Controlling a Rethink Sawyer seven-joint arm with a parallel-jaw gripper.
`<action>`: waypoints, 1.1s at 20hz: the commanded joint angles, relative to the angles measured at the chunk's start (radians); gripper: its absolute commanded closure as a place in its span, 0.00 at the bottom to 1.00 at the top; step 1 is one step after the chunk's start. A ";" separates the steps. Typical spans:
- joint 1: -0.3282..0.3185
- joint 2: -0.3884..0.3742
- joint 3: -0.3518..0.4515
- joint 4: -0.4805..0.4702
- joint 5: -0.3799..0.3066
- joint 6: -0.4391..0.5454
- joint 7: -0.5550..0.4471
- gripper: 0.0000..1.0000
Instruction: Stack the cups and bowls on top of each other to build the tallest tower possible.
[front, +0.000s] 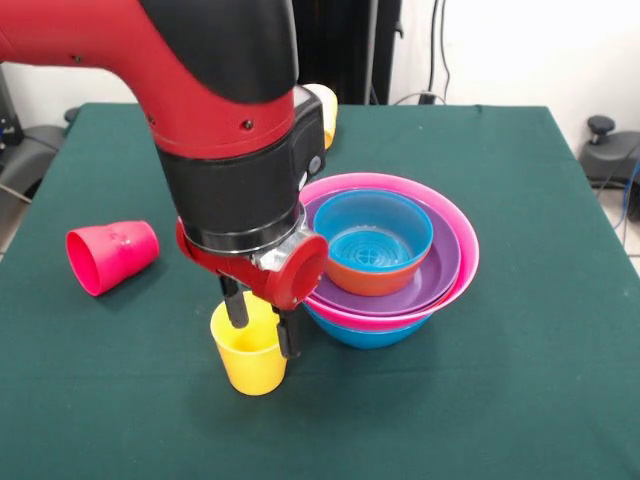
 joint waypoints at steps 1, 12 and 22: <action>0.025 0.033 0.093 -0.056 -0.067 0.066 -0.327 0.00; 0.050 0.071 0.072 -0.019 -0.086 -0.073 -0.244 0.00; 0.058 0.079 0.046 0.016 -0.101 -0.102 -0.243 1.00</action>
